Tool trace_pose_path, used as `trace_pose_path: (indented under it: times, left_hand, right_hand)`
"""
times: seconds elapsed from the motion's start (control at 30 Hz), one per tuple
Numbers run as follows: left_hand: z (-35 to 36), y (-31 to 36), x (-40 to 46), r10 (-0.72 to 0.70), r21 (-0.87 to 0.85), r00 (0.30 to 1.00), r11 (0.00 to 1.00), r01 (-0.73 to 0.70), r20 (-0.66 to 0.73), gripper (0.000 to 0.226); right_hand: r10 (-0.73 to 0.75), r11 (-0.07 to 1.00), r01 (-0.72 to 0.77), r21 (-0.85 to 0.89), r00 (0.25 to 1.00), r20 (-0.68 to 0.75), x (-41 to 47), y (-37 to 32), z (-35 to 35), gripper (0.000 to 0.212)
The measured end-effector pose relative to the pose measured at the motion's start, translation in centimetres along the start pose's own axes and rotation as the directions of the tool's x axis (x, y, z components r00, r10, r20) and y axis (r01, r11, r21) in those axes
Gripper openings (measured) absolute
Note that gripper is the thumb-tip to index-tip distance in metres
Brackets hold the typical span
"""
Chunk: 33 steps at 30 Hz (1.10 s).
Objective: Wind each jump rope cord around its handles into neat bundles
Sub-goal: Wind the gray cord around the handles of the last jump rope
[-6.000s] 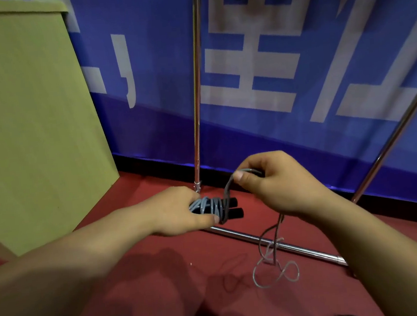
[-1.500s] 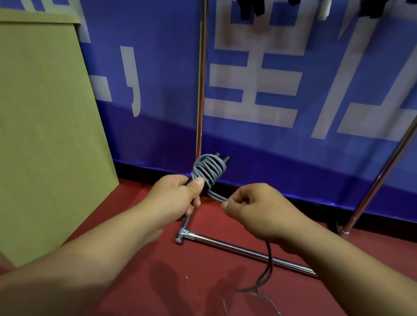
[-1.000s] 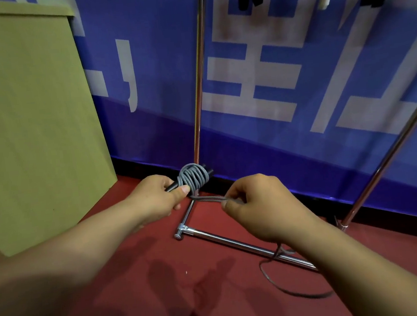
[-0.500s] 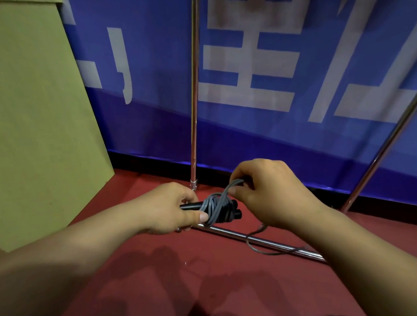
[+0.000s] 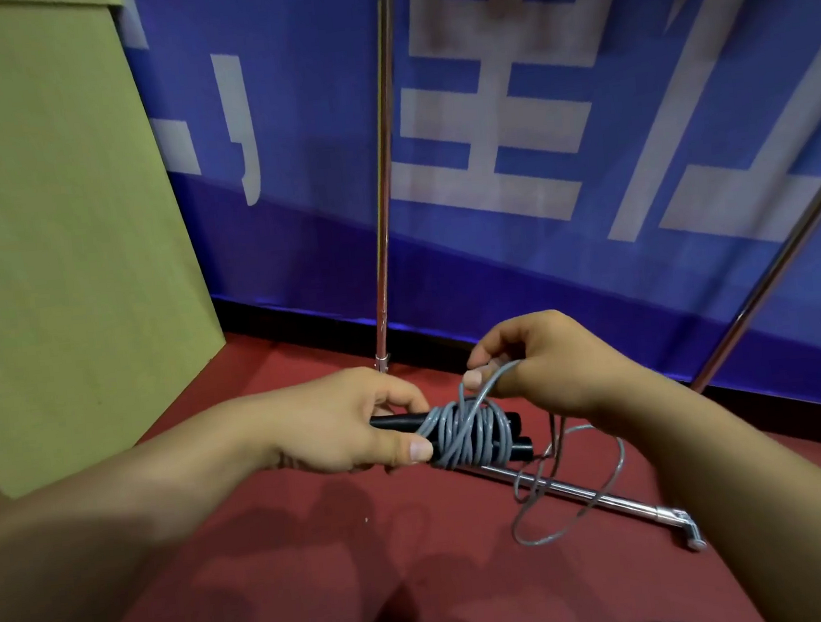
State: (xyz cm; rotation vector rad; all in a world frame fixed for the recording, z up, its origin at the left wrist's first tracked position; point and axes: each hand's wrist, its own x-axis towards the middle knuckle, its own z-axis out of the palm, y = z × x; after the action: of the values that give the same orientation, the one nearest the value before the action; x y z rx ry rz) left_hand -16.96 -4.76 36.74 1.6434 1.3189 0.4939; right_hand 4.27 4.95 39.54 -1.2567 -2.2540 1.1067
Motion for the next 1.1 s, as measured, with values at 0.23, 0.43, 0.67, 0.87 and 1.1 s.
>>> trace_pose_path:
  times: [0.23,0.43,0.67,0.87,1.1]
  left_hand:
    - [0.0,1.1,-0.7,0.059,-0.185,0.997,0.982,-0.048,0.057,0.027]
    - [-0.3,1.0,-1.4,-0.044,-0.146,0.981,0.987,0.072,0.189,0.021]
    - [-1.0,0.4,-2.0,-0.099,-0.147,0.974,0.981,0.130,0.203,0.030]
    - [-0.5,1.3,-1.7,-0.056,-0.140,0.976,0.986,0.087,0.210,0.021]
    - [0.5,2.1,-1.0,0.000,-0.152,0.985,0.988,0.027,0.175,0.003]
  right_hand:
    - [0.081,0.843,-0.253,0.475,0.932,0.353,0.6,0.3,-1.3,0.015]
    - [-0.003,0.820,-0.321,0.474,0.826,0.564,0.2,-0.2,-2.3,0.019]
    - [-0.098,0.740,-0.304,0.600,0.834,0.543,0.7,0.2,-2.1,0.024]
    - [0.092,0.775,-0.335,0.536,0.899,0.428,1.5,0.1,-0.8,0.007]
    - [0.221,0.842,-0.284,0.459,0.957,0.188,2.0,1.2,-0.2,0.015]
